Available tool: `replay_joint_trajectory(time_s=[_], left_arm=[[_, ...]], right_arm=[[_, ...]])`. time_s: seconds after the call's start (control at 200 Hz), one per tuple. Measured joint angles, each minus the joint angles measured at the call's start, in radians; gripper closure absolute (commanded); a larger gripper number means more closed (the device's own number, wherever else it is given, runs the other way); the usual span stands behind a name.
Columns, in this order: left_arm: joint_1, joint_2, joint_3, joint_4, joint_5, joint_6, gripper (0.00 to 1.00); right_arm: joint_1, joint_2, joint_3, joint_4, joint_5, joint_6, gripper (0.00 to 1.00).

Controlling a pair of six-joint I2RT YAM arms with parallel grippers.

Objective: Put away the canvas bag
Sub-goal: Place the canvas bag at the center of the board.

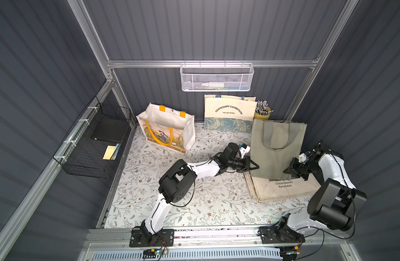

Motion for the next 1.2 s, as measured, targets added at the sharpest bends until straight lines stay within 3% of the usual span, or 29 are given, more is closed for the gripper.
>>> replay_joint_trajectory(time_s=[0.27, 0.556, 0.996, 1.046, 1.121, 1.196], left_arm=[[-0.091, 0.069, 0.065, 0.13, -0.106, -0.228, 1.0], [-0.141, 0.144, -0.031, 0.313, -0.166, -0.463, 1.0], [-0.184, 0.252, 0.029, 0.358, -0.166, -0.598, 1.0], [-0.188, 0.262, 0.034, 0.358, -0.166, -0.604, 0.88], [-0.19, 0.264, 0.035, 0.358, -0.153, -0.608, 0.84], [-0.192, 0.263, 0.034, 0.362, -0.121, -0.618, 0.74]], right_arm=[[-0.041, 0.046, 0.099, -0.04, 0.139, -0.016, 0.88], [-0.045, 0.151, 0.078, -0.053, 0.245, -0.035, 0.89], [-0.045, 0.231, 0.06, -0.044, 0.414, -0.035, 0.88], [-0.046, 0.241, 0.06, -0.042, 0.429, -0.035, 0.89], [-0.046, 0.244, 0.053, -0.035, 0.441, -0.037, 0.9], [-0.047, 0.243, 0.049, -0.008, 0.463, -0.044, 0.92]])
